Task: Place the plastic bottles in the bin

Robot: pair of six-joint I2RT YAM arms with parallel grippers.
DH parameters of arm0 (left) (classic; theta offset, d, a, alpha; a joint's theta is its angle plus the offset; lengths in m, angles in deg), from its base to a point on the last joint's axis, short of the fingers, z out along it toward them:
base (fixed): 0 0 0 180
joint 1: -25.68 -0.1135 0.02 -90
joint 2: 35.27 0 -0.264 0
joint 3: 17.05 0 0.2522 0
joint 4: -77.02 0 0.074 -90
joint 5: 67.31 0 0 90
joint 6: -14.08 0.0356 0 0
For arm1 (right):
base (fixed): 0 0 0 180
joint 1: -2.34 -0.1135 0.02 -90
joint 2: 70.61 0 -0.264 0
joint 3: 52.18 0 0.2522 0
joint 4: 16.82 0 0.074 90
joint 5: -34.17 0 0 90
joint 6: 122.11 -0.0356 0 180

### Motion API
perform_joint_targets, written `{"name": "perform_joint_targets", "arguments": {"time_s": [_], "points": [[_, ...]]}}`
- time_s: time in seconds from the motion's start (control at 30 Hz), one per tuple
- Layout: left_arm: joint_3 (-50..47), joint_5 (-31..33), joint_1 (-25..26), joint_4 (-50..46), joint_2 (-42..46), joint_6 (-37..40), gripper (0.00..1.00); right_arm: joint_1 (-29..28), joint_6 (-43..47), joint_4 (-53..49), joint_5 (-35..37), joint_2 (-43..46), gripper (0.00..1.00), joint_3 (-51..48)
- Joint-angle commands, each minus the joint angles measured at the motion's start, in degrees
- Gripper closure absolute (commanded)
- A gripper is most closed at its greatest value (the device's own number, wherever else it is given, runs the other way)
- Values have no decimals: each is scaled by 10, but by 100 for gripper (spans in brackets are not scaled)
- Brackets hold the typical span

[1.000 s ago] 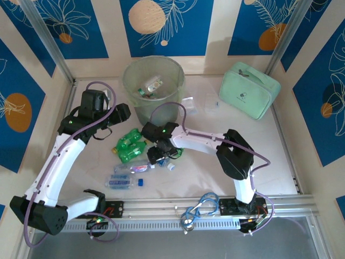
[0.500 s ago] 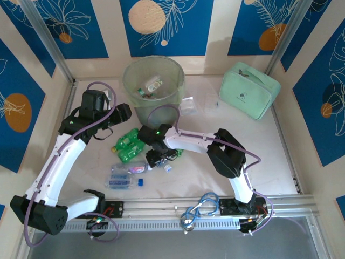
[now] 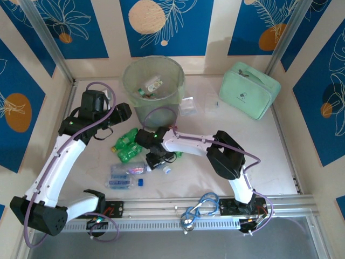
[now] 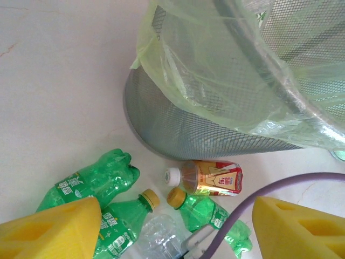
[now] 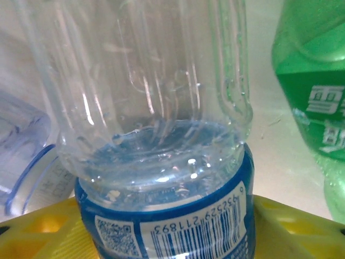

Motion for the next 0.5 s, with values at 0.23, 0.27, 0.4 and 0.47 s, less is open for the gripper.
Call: {"name": "perform_joint_targets", "arguments": {"time_s": [0.23, 0.27, 0.4, 0.47], "points": [[52, -74, -6, 88, 24, -10, 22, -12, -29, 35, 38, 212, 38, -1], [53, -98, -6, 110, 25, -15, 22, -10, -31, 51, 38, 239, 38, -8], [55, -176, -5, 194, 25, -50, 22, 8, -35, 124, 36, 346, 37, -46], [56, -196, -5, 221, 26, -64, 22, 29, -47, 148, 34, 394, 38, -62]]}}
